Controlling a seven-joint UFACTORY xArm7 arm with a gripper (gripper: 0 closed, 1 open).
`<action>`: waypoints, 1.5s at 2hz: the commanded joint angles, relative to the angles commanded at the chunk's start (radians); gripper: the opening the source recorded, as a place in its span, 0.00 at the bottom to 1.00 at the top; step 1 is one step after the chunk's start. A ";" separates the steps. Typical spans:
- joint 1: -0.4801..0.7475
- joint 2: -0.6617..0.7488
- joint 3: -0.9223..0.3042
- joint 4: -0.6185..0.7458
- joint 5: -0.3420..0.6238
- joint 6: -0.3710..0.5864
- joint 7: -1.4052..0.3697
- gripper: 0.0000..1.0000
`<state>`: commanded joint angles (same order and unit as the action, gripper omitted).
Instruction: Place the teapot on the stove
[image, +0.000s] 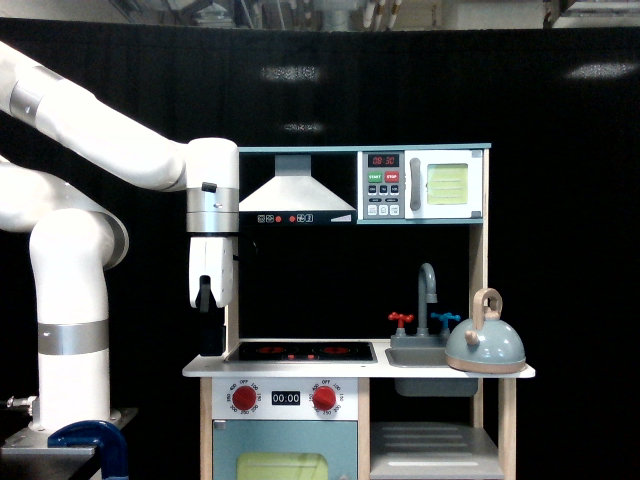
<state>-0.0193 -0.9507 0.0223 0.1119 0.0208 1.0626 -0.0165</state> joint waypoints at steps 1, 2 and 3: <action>-0.025 0.048 -0.004 0.007 -0.015 -0.041 0.006 1.00; -0.054 0.448 -0.015 0.196 -0.041 -0.235 -0.011 1.00; -0.009 0.613 -0.090 0.391 -0.071 -0.284 -0.329 1.00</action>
<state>-0.0285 -0.3373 -0.0675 0.5029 -0.0502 0.7786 -0.3453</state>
